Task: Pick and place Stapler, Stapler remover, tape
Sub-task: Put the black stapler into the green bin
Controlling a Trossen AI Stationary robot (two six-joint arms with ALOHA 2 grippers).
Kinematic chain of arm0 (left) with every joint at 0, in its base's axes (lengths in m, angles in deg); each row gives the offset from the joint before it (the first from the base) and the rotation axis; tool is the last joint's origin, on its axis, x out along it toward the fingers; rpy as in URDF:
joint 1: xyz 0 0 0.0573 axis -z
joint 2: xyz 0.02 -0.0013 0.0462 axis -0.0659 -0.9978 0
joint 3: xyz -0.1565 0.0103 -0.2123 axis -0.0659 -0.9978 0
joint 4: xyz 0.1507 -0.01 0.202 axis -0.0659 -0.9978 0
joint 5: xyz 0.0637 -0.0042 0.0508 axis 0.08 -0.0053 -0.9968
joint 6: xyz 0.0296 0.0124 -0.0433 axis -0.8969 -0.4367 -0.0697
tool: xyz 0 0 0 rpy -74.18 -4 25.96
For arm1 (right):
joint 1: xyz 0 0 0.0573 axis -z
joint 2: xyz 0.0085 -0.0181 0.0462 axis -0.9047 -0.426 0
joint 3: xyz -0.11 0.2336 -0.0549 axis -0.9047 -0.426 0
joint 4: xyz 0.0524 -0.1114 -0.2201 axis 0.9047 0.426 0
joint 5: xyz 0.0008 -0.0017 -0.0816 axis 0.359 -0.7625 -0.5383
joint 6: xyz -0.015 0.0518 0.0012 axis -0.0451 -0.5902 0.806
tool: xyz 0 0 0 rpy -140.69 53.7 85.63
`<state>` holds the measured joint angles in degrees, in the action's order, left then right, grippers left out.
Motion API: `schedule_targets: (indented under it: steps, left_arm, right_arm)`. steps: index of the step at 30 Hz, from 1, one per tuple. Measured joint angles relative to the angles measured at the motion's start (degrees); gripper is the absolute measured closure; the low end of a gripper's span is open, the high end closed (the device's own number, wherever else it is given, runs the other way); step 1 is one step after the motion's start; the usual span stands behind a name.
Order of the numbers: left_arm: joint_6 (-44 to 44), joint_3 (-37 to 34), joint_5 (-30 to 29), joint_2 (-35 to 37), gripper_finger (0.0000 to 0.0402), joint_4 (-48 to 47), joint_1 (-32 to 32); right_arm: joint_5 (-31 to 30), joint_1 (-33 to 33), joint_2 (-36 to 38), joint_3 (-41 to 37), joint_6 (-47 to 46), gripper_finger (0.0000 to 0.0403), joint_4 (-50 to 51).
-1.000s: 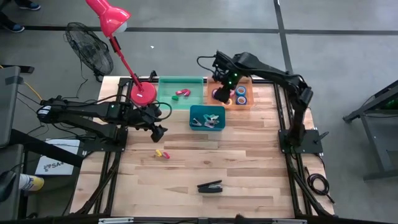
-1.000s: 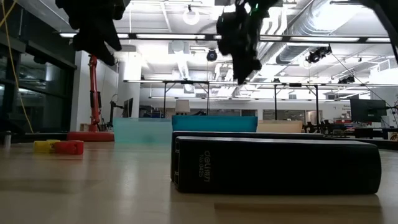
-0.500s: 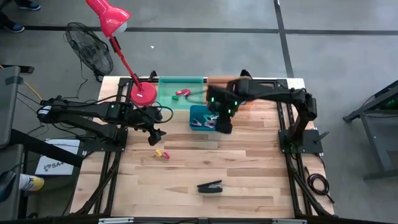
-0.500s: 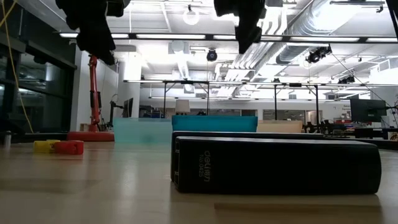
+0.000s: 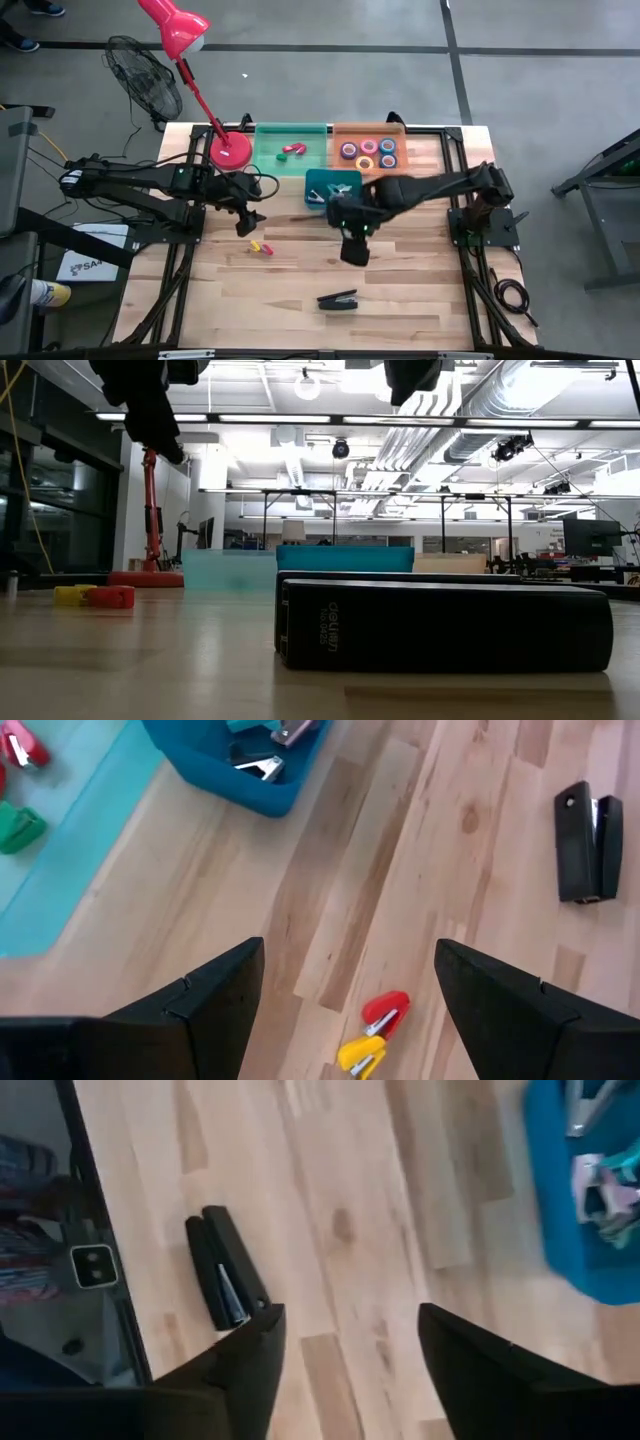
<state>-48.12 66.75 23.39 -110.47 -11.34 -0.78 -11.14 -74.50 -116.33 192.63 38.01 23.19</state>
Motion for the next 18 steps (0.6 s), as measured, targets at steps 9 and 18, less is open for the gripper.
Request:
schedule_targets:
  steps: [9,18]
  left_arm:
    - [-2.8,0.0,1.7,0.0,0.0112,-0.1,0.0]
    - [-3.0,0.0,1.8,0.0,0.0112,-0.9,0.0]
  right_arm:
    - [-1.0,-8.5,-7.6,0.0,3.6,0.0097,-6.3]
    - [1.8,-12.8,-15.0,0.0,1.6,0.0086,-10.0]
